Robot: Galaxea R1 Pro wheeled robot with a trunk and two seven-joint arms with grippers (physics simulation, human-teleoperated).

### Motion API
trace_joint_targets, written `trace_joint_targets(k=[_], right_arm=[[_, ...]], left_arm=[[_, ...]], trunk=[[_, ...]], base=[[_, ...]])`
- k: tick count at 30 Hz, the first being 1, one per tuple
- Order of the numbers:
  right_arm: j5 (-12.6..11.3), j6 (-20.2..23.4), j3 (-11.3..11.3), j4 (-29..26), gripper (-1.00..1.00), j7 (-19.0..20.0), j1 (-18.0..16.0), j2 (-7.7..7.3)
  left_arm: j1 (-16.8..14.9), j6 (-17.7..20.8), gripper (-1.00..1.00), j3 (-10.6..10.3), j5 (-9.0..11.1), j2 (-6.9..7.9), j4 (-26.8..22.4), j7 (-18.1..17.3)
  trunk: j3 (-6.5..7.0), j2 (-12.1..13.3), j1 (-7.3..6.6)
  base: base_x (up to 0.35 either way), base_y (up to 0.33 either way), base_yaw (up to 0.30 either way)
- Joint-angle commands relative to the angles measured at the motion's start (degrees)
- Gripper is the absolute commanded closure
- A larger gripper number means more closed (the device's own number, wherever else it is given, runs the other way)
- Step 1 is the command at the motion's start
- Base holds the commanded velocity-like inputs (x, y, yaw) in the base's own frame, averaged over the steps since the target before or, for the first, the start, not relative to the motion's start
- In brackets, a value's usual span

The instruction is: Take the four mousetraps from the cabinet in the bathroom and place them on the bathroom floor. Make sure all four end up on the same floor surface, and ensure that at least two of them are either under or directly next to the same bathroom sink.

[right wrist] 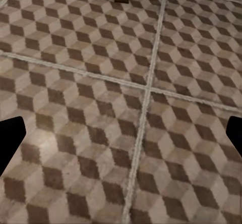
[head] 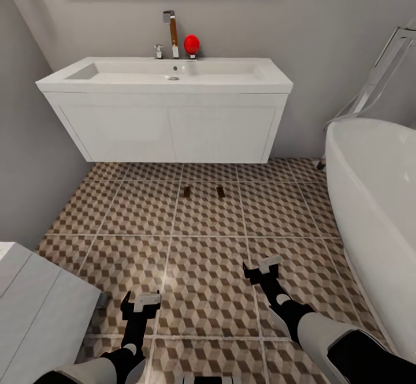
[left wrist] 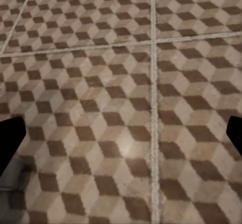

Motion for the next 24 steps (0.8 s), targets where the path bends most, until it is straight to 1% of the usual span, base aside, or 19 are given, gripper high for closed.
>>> trace_joint_targets(k=[1,24], right_arm=[[-0.36,-0.22,0.48,0.07,-1.00,-0.25,0.15,0.00],[-0.33,-0.41,0.43,0.15,-1.00,-0.33,0.59,-0.02]], left_arm=[[-0.08,-0.34,-1.00,-0.50,0.58,-0.05,0.27,0.03],[-0.07,-0.34,-1.00,-0.49,0.62,-0.13,0.37,0.05]], trunk=[[0.15,0.40,-0.23],[4.28,9.62,-5.28]], base=[[0.000,0.000,0.000],[0.000,0.000,0.000]])
